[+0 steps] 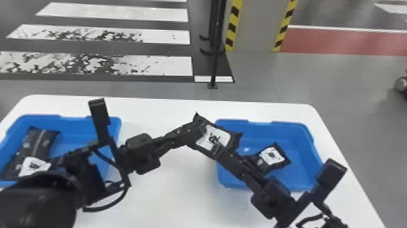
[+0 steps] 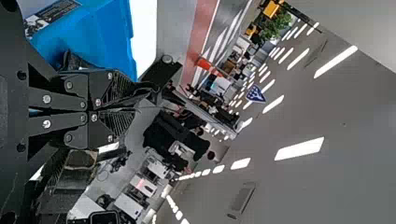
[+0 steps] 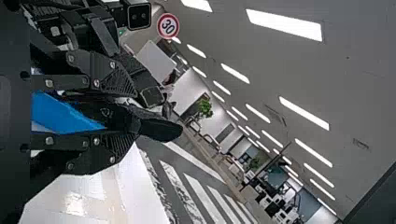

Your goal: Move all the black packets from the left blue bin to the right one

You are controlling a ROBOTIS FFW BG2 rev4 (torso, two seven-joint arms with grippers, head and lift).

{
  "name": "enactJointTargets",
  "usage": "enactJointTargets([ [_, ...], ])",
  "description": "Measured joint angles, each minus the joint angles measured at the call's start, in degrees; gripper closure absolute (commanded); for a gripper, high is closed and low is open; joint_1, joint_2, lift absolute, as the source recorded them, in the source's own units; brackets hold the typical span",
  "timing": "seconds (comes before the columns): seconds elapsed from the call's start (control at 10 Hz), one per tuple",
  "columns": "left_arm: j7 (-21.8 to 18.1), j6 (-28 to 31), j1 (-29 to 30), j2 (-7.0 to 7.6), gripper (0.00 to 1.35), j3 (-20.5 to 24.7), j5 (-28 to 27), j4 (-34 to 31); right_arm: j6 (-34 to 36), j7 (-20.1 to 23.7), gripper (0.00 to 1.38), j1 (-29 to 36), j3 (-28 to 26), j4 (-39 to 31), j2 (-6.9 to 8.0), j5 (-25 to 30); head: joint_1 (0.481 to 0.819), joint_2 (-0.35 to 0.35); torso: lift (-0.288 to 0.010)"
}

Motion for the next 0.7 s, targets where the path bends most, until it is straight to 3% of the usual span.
enactJointTargets([
  [0.1,0.24,-0.22,0.01,0.0,1.1,-0.11,0.21,0.0,-0.43,0.0,1.27,0.03,0.24,0.02,0.0,0.19,0.695,-0.096,-0.15],
  [0.3,2.7,-1.34,1.47,-0.41,0.3,0.27,2.81,0.09,-0.99,0.0,1.27,-0.01,0.28,0.03,-0.01,0.64,0.695,-0.093,-0.15],
  [0.4,2.96,-1.71,2.92,-0.86,0.1,1.56,3.65,0.09,-1.14,0.0,1.27,-0.12,-0.02,0.03,-0.06,1.15,0.695,-0.09,-0.15],
  [0.7,2.87,-5.33,8.05,-1.09,0.12,7.24,4.03,-2.33,-1.18,-0.37,1.27,-3.02,-3.36,2.67,-0.78,4.7,0.695,-0.065,-0.15],
])
